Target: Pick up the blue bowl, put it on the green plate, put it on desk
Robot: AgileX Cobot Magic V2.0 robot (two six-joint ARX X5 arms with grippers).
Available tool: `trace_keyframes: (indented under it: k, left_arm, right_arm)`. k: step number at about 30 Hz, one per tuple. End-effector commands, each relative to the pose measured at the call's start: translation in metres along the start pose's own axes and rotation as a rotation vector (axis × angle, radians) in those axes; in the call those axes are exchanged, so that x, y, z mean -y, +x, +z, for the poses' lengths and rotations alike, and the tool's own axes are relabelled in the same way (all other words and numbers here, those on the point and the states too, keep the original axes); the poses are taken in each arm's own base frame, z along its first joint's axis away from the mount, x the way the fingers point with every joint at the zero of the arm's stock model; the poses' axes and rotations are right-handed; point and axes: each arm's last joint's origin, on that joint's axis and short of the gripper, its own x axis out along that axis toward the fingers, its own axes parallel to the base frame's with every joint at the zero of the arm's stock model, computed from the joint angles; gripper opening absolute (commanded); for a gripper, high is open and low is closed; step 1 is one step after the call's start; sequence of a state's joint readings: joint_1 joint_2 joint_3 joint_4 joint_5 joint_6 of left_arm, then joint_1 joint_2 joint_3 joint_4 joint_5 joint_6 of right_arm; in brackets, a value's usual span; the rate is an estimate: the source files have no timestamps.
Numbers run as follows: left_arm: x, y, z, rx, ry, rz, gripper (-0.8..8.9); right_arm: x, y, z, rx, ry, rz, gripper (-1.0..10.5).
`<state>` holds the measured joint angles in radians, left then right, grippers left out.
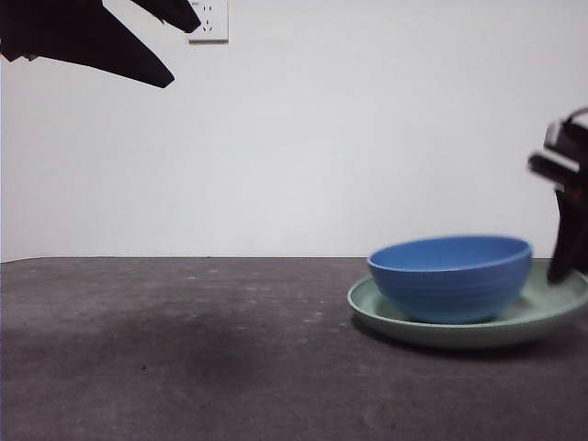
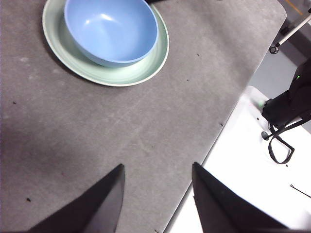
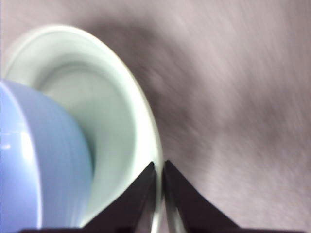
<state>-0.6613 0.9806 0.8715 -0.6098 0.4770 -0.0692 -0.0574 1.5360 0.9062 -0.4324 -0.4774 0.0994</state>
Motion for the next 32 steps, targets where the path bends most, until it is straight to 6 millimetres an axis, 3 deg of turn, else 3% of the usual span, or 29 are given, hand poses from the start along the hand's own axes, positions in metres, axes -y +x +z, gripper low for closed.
trace_keyframes:
  k: [1,7,12,24,32]
  left_arm:
    - [0.002,0.000,0.002,0.005,0.013,-0.011,2.25]
    - [0.002,0.000,0.002,0.006,0.013,-0.011,2.25]
    - [0.002,0.000,0.002,0.006,0.013,-0.011,2.25]
    - [0.002,0.000,0.002,0.006,0.013,-0.011,2.25]
    - [0.002,0.000,0.002,0.006,0.013,-0.011,2.25]
  right_arm:
    - [-0.008,-0.012,0.007,0.059,0.012,0.051,0.1]
    - [-0.026,-0.027,0.009,0.110,0.000,0.123,0.1]
    - [-0.047,-0.024,0.007,0.098,-0.019,0.173,0.1]
    - [-0.105,0.011,-0.005,0.060,-0.072,0.207,0.1]
    - [-0.121,0.054,-0.016,0.003,-0.076,0.199,0.1]
